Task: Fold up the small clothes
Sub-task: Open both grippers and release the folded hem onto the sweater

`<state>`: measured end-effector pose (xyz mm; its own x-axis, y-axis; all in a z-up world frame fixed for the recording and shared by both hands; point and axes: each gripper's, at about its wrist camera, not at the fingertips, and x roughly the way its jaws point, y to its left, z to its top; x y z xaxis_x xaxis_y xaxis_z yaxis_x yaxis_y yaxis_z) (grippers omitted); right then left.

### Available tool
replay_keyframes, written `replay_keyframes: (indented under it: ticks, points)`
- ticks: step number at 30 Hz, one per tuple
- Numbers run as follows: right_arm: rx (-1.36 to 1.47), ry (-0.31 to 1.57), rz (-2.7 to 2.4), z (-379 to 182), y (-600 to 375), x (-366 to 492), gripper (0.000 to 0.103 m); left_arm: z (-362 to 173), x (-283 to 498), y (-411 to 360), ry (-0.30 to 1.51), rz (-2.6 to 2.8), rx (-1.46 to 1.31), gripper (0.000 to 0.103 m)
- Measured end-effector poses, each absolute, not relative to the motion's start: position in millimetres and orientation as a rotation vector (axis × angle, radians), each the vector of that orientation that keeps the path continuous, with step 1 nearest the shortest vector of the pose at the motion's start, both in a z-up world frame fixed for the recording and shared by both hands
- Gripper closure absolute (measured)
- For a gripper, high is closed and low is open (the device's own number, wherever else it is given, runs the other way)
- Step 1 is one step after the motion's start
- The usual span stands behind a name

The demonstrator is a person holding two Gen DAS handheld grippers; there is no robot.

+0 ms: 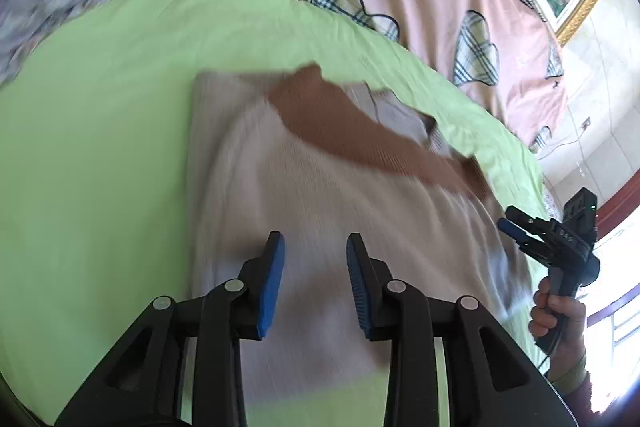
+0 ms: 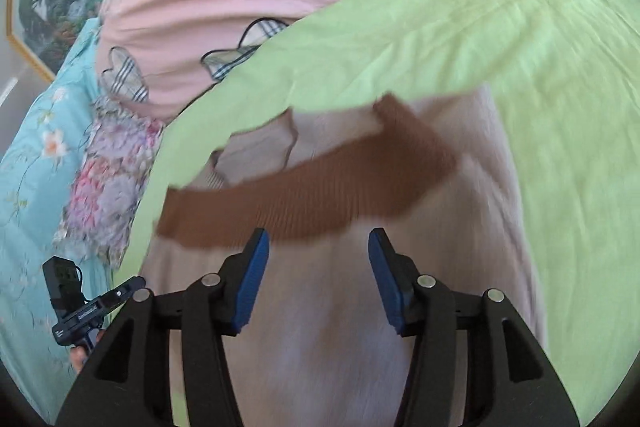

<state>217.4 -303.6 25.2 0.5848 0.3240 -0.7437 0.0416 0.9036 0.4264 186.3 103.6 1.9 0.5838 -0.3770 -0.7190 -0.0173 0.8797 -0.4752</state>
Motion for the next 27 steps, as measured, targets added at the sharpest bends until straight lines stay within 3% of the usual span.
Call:
replay_keyframes:
  ticks: [4,7,16,23,27]
  points:
    - [0.435,0.955,0.209,22,-280,183,0.049,-4,152,80,0.952,-0.266,-0.487,0.066]
    - [0.435,0.974,0.25,16,-263,157,0.049,-14,138,67,0.993,-0.307,-0.505,0.057]
    - [0.475,0.975,0.22,12,-265,106,0.046,-39,115,69,1.054,-0.333,-0.643,0.057]
    - [0.449,0.951,0.177,25,-277,127,0.045,-28,125,75,1.035,-0.306,-0.641,0.057]
    - [0.347,0.92,0.122,43,-291,159,0.038,-1,146,92,0.953,-0.199,-0.5,0.046]
